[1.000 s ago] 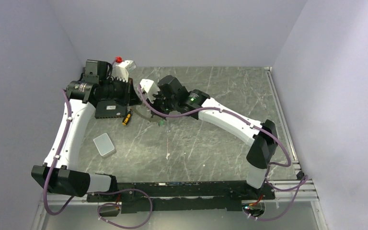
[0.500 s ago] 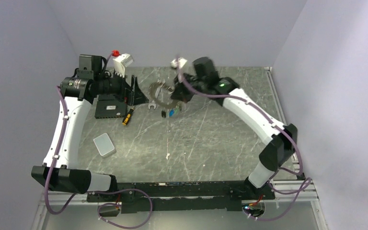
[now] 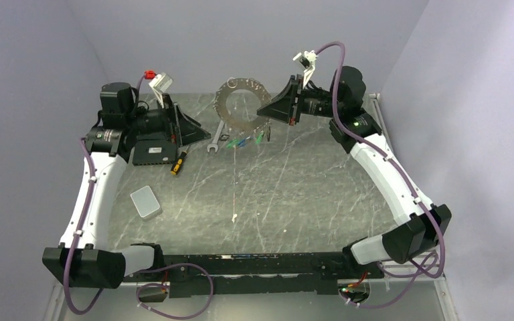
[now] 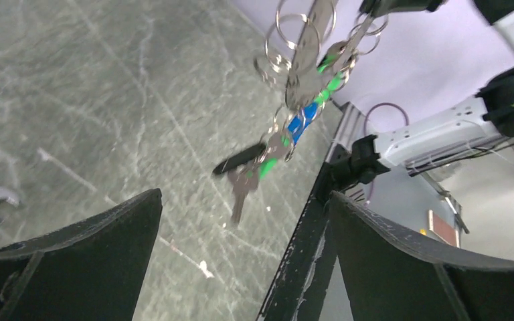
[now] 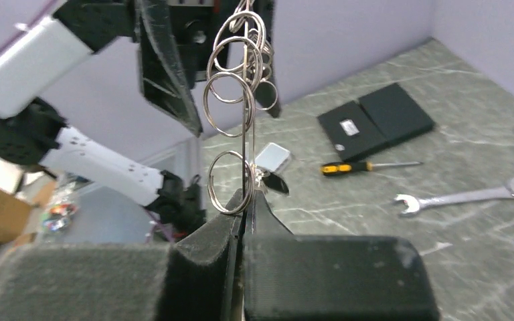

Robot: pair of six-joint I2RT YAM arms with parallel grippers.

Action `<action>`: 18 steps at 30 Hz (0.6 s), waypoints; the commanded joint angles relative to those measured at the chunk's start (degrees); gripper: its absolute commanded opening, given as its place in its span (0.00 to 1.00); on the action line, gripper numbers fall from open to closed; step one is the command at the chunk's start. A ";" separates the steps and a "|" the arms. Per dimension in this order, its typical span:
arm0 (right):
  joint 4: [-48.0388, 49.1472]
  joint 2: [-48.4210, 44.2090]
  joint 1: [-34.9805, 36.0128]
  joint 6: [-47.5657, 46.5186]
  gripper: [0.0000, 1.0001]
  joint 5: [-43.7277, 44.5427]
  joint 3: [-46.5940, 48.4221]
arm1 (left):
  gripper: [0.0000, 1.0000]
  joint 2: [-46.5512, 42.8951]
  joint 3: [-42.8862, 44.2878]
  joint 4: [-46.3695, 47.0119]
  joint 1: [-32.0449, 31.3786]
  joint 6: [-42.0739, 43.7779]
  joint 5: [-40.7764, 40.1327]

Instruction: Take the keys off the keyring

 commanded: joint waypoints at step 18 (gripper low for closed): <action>38.68 -0.79 -0.26 31.60 0.00 -11.12 -14.65 | 0.94 -7.37 -19.40 53.01 -0.83 -40.42 8.07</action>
